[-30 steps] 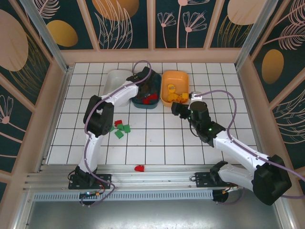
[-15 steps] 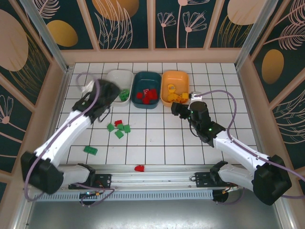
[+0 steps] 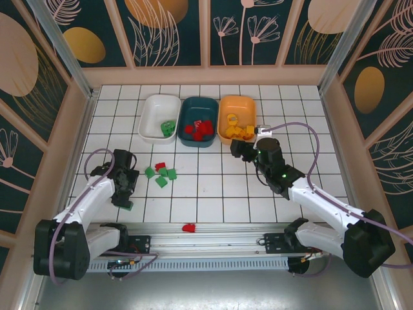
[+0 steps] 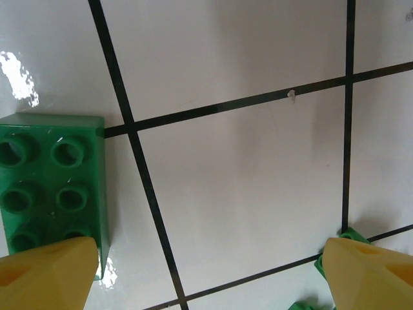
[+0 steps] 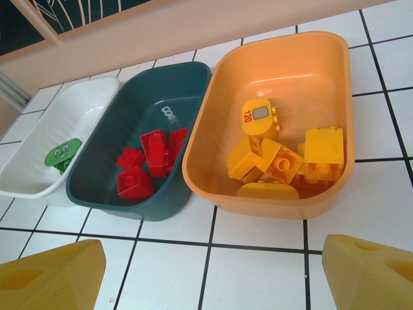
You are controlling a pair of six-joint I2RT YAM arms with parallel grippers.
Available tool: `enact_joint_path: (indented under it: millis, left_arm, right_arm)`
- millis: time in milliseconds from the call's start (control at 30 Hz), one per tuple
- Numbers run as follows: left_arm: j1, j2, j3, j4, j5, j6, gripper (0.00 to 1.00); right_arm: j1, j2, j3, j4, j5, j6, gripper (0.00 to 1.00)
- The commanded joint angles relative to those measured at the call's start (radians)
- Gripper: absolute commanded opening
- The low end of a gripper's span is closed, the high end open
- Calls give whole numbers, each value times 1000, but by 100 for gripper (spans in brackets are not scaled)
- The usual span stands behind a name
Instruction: Sort the legos into containers by color
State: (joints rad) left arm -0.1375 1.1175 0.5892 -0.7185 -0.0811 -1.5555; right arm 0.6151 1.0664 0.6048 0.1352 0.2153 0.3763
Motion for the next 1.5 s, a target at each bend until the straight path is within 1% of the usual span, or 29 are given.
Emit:
enact_joint_path:
  millis: [0,100,167,233,300,367,400,500,600,700,800,867,967,1067,1200,1333,1400,1433,1467]
  left_arm:
    - [3,-16,-27,-111,58,-78,90]
    - [4,-40,31,-124,42,-80,87]
    - [3,-29,131,-187,-11,-62,86]
    - [4,-4,222,-227,-64,-24,88]
    - [4,22,261,-195,-44,37,87]
    - [3,39,260,-231,-5,49,86]
    - [3,34,249,-260,-8,40,86]
    - [3,-32,209,-344,-3,4,86]
    - [2,-83,204,-422,-17,-12,88]
    - [2,-81,165,-449,-12,-5,90]
    - [3,-61,100,-412,7,6,91]
    - [3,-54,60,-339,17,9,90]
    - [3,-40,32,-260,-22,18,88]
    - [3,-30,-14,-182,-31,20,87]
    - [4,13,-119,-19,20,12,83]
    - [4,64,-124,13,-32,40,80]
    - [4,56,-126,33,-36,46,74]
    - [4,47,-127,43,-42,48,70]
    - [4,37,-127,53,-51,50,63]
  right_arm:
    - [5,-9,-14,39,7,18,88]
    - [2,-8,-18,46,7,18,88]
    - [3,1,-19,53,3,20,88]
    - [2,11,-16,53,0,20,88]
    - [2,13,-17,56,-2,19,88]
    - [3,10,-16,55,-6,20,88]
    - [2,9,-14,52,-6,21,88]
    - [2,4,-10,42,-1,18,88]
    - [2,3,-13,50,-4,20,88]
    - [2,5,-16,52,-7,21,89]
    - [2,-2,-20,51,-4,23,88]
    - [2,-10,-21,53,-3,25,89]
    - [3,-14,-20,49,-5,26,89]
    - [3,-13,-22,47,-4,26,88]
    - [2,-10,-21,46,-2,24,88]
    - [2,-13,-17,37,-1,24,88]
    - [3,-12,-16,36,1,23,88]
    - [5,-10,-15,35,1,23,89]
    - [4,-11,-14,35,3,23,89]
